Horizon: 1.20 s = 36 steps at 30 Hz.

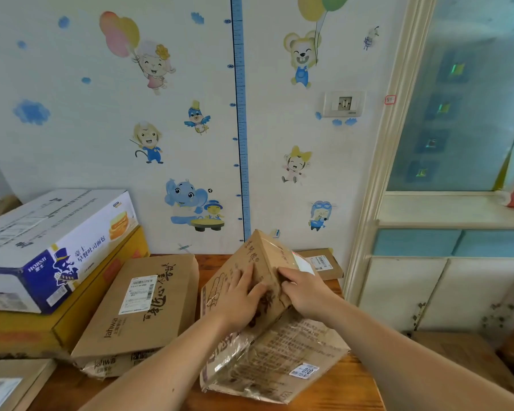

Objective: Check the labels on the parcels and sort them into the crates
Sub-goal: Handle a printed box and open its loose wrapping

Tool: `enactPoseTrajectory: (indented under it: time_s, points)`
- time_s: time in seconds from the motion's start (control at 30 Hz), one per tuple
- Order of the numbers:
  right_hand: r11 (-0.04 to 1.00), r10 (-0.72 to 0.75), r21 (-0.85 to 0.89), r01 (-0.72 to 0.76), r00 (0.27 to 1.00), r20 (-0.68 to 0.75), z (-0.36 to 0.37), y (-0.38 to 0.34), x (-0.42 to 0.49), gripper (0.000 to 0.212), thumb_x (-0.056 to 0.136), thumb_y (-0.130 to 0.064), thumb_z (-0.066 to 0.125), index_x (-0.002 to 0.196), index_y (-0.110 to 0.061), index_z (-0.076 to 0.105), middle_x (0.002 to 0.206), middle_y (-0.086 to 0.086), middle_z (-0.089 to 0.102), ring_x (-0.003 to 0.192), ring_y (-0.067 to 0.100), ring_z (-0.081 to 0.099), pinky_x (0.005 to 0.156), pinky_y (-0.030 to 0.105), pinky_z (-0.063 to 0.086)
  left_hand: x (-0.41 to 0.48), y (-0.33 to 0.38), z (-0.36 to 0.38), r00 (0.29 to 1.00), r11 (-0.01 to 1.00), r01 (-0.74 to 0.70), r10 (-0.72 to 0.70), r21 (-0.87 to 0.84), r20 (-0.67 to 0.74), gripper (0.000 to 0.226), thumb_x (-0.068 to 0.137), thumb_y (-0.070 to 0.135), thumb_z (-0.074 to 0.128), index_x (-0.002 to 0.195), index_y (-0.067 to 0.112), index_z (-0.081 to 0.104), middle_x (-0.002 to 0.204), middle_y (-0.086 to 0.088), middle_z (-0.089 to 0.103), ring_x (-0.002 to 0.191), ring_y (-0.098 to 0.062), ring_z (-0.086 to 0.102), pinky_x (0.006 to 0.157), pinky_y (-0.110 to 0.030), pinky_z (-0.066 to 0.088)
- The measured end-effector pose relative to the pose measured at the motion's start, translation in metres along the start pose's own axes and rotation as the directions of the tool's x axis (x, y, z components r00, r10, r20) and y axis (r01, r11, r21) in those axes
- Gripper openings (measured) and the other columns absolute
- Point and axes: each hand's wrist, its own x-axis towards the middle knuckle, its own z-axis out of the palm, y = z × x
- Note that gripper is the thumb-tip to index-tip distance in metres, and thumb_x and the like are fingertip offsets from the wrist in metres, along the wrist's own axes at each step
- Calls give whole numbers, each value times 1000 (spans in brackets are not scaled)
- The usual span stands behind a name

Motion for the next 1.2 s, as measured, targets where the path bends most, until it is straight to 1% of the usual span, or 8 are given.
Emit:
enactPoseTrajectory:
  time_s: [0.17, 0.37, 0.53, 0.63, 0.77, 0.9, 1.07, 1.2]
  points:
    - [996, -55, -72, 53, 998, -21, 5, 8, -3, 39, 105, -21, 34, 139, -31, 51, 140, -2, 51, 118, 18, 47, 94, 26, 35, 0, 11, -7, 999, 997, 42, -41, -69, 12, 114, 60, 90, 32, 155, 39, -3, 165, 4, -5, 152, -20, 2, 120, -50, 13]
    - [992, -21, -127, 16, 999, -40, 1, 16, -2, 41, 104, -21, 37, 141, -30, 51, 143, -1, 51, 119, 20, 52, 98, 29, 42, -3, 11, -14, 996, 987, 71, -64, -145, 54, 106, 70, 73, 55, 155, 41, 0, 165, 7, 1, 151, -22, 10, 119, -49, 17]
    - [996, 58, -64, -68, 987, -149, 2, 27, 1, 35, 103, -22, 43, 135, -26, 55, 114, -9, 58, 97, 17, 60, 81, 26, 52, -4, 6, -17, 995, 968, 89, -75, -235, 68, 98, 71, 63, 55, 153, 46, 6, 157, 5, 32, 141, -22, 34, 116, -45, 29]
    - [978, 171, -92, -186, 975, -144, 5, 46, 2, 52, 93, -54, 51, 136, -25, 52, 131, 3, 56, 103, 22, 60, 85, 30, 51, -2, -6, -23, 993, 962, 110, -94, -249, 77, 95, 67, 61, 52, 151, 52, 9, 149, 6, 44, 132, -21, 45, 112, -45, 35]
    - [919, 351, -154, -362, 932, -94, 8, 77, 11, 94, 72, -91, 30, 147, -34, 31, 140, 6, 49, 114, 27, 57, 93, 44, 52, -1, -15, -30, 995, 960, 96, -83, -263, 61, 72, 92, 33, 46, 154, 46, 12, 147, 4, 47, 123, -18, 51, 96, -30, 42]
    - [939, 344, -8, -344, 938, -37, 14, 65, 8, 78, 94, -67, 42, 154, -24, 17, 118, 0, 59, 88, 13, 63, 68, 27, 53, -5, -24, -33, 995, 963, 93, -84, -251, 45, 64, 101, 25, 37, 155, 42, 7, 155, 4, 36, 130, -19, 47, 101, -29, 40]
    - [960, 229, -125, -249, 961, -157, 14, 54, 8, 69, 94, -59, 46, 153, -35, 20, 137, 6, 46, 88, 16, 54, 67, 27, 45, -17, -45, -25, 992, 991, 120, -117, -65, 47, 60, 106, 20, 33, 158, 27, 5, 165, 3, 6, 150, -18, 16, 119, -30, 19]
    - [943, 244, -196, -268, 960, -139, 17, 57, 8, 65, 96, -60, 39, 152, -34, 18, 141, 8, 40, 94, 19, 58, 72, 29, 50, -14, -45, -18, 991, 993, 117, -115, -23, 65, 66, 104, 34, 42, 158, 23, 4, 165, 6, -3, 149, -14, 15, 121, -32, 19]
